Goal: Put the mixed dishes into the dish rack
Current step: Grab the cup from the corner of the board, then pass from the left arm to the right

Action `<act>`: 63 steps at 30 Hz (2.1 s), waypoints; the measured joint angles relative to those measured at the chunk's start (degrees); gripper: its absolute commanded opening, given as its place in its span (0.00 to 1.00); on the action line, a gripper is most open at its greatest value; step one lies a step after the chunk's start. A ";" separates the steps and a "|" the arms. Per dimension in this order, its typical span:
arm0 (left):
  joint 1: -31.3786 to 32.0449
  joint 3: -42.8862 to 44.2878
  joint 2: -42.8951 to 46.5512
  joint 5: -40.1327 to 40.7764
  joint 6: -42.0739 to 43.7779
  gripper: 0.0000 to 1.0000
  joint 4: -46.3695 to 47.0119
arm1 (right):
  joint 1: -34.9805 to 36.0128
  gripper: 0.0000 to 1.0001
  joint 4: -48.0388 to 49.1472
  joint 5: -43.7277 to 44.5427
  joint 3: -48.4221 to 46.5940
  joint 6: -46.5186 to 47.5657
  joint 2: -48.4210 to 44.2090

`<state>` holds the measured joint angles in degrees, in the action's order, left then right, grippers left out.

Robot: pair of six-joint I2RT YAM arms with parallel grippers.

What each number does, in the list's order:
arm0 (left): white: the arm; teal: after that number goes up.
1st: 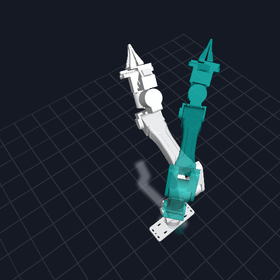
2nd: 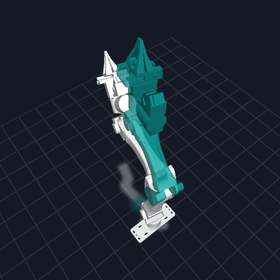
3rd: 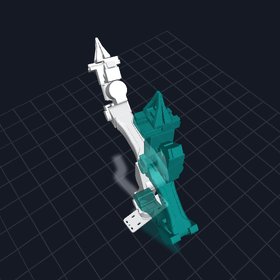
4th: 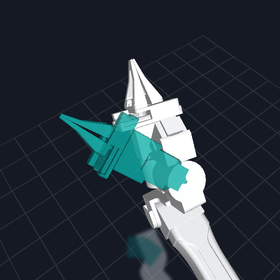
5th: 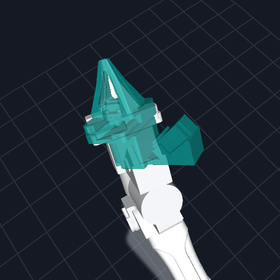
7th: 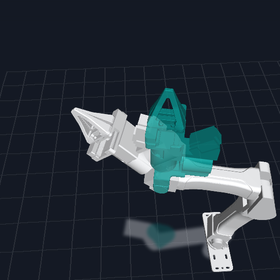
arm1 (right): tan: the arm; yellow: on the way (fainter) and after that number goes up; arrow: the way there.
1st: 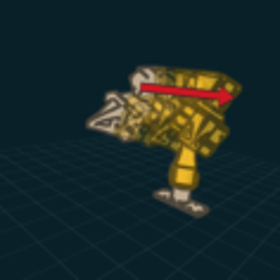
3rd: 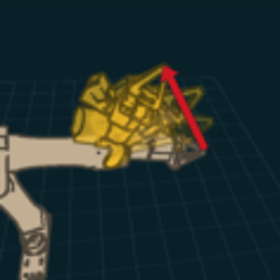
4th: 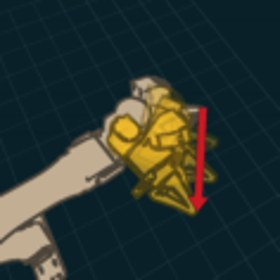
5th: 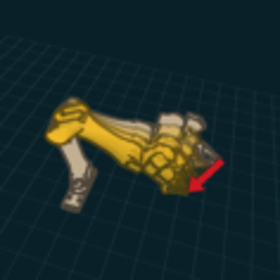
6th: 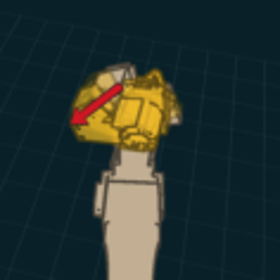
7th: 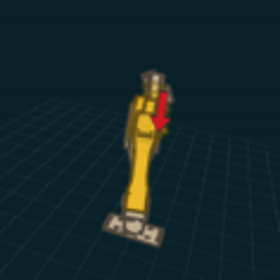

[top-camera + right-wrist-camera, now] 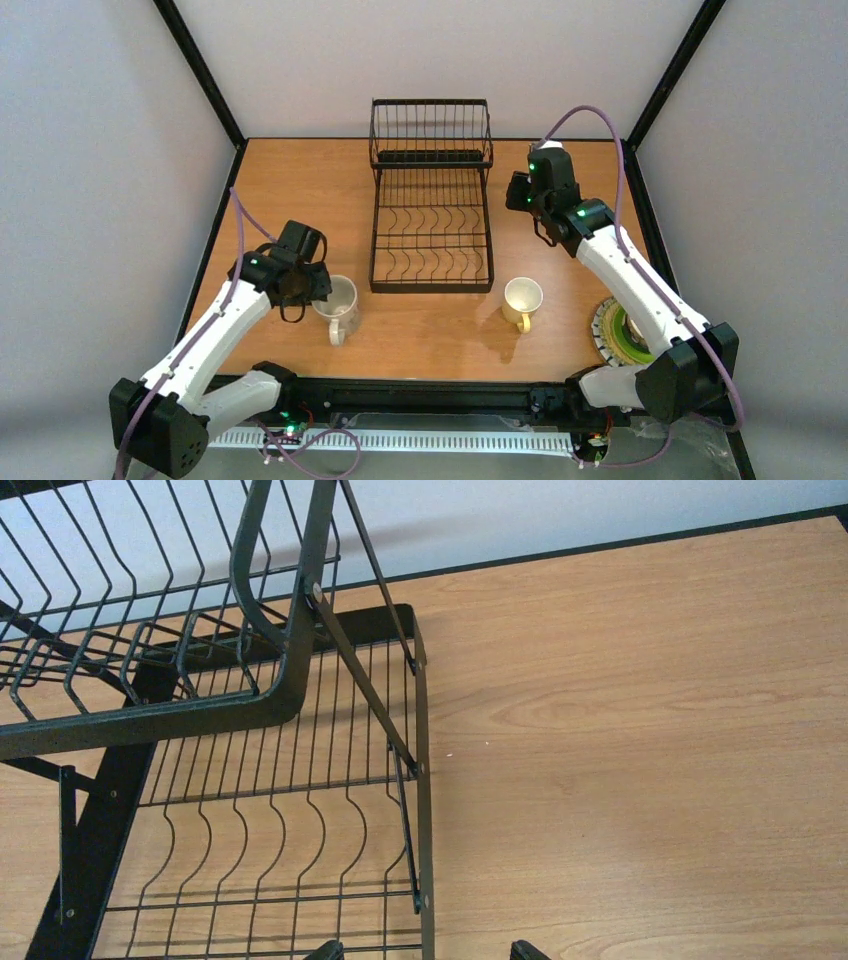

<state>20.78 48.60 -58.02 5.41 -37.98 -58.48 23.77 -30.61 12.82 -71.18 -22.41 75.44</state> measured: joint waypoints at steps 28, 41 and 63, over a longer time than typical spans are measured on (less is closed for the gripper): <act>5.03 0.52 -2.56 1.42 -3.89 0.00 0.39 | 0.00 0.95 0.26 0.02 1.29 -0.59 -2.32; 5.29 4.50 2.78 0.66 -5.81 0.00 -2.21 | 0.00 0.95 0.11 -1.27 1.27 -0.96 -3.87; 5.35 8.37 11.39 -1.01 -7.34 0.00 -8.20 | 0.00 0.95 -0.02 -3.98 2.91 -2.86 -5.09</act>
<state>26.13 56.97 -46.63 4.40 -45.32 -66.67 23.77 -30.63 8.84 -68.27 -25.28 70.35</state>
